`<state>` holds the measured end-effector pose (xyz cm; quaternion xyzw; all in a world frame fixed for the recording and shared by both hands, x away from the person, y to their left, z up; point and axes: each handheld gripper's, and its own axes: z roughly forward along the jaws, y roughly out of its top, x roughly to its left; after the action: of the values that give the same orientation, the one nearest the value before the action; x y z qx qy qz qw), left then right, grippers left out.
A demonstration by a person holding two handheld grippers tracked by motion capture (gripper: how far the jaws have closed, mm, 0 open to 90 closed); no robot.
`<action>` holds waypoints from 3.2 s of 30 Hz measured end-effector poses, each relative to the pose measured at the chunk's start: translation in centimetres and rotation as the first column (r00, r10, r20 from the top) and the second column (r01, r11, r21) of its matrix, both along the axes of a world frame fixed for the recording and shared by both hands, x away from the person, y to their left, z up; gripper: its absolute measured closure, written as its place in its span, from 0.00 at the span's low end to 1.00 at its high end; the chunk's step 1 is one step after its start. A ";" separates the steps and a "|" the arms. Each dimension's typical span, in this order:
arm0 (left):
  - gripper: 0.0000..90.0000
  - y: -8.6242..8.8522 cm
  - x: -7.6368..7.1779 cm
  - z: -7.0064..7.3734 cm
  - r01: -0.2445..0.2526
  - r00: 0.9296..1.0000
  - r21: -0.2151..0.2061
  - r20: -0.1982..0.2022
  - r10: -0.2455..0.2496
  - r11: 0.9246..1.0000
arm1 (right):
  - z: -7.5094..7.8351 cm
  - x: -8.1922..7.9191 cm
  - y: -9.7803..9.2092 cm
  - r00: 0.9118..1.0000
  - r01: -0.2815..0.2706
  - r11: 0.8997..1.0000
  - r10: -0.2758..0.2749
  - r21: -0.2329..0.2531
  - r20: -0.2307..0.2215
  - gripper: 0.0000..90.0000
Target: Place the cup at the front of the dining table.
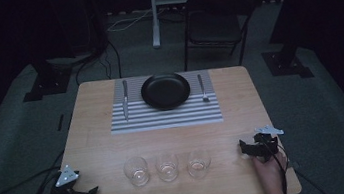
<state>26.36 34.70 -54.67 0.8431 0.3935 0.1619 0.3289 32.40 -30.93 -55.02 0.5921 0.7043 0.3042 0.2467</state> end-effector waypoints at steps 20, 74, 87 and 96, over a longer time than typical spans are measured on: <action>0.01 0.2 0.1 0.0 0.019 1.000 0.001 0.001 -0.019 1.000 | 0.0 0.0 0.0 1.000 0.004 1.000 -0.004 0.000 0.000 0.13; 0.04 -2.7 -1.0 3.5 0.092 0.992 -0.090 0.093 -0.083 0.992 | 0.0 0.0 0.1 1.000 0.004 1.000 -0.004 0.000 0.000 0.13; 0.04 -5.1 -1.1 5.3 0.170 0.978 -0.098 0.136 -0.156 0.981 | 0.0 0.0 0.1 1.000 0.004 1.000 -0.004 0.000 0.001 0.13; 0.04 -6.5 -1.3 6.5 0.237 0.964 -0.125 0.158 -0.216 0.964 | 0.0 0.0 0.1 1.000 0.004 1.000 -0.004 0.000 0.001 0.13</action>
<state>25.01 28.16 -48.18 0.8432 0.2803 0.1545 0.4318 32.42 -30.87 -55.01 0.5934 0.7030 0.3038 0.2476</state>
